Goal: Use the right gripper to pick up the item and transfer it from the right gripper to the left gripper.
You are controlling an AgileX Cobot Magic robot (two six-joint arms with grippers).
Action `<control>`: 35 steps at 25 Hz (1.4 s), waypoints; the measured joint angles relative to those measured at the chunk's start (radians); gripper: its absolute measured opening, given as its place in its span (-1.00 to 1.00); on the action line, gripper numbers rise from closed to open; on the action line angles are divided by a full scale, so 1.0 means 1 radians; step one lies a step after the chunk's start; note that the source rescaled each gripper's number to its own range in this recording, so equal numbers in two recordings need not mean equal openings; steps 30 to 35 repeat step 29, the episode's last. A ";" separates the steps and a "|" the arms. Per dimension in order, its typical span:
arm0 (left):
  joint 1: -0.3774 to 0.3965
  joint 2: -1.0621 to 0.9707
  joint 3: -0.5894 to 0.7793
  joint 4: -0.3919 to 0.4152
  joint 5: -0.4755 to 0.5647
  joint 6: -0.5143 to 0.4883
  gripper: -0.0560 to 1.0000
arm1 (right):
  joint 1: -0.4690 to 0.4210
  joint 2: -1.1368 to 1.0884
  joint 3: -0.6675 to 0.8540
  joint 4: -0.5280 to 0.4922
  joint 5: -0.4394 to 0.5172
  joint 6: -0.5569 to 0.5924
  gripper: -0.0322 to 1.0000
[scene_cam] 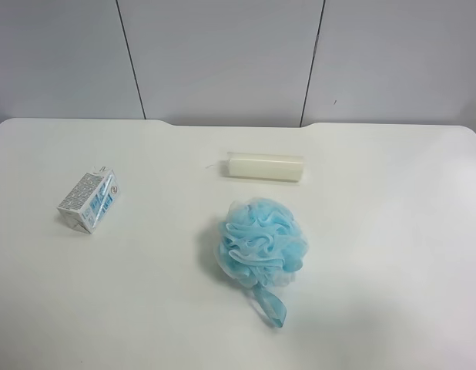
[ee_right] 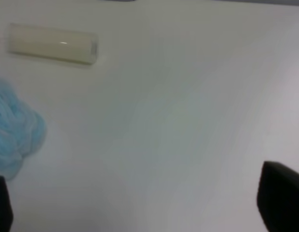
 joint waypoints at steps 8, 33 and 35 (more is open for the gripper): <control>0.000 0.000 0.152 0.002 -0.060 -0.003 0.99 | 0.000 0.000 0.000 0.000 0.000 0.000 1.00; 0.000 0.000 0.152 0.002 -0.061 -0.003 1.00 | 0.000 0.000 0.000 0.000 0.000 0.000 1.00; 0.000 0.000 0.152 0.002 -0.061 -0.003 1.00 | 0.000 0.000 0.000 0.000 0.000 0.000 1.00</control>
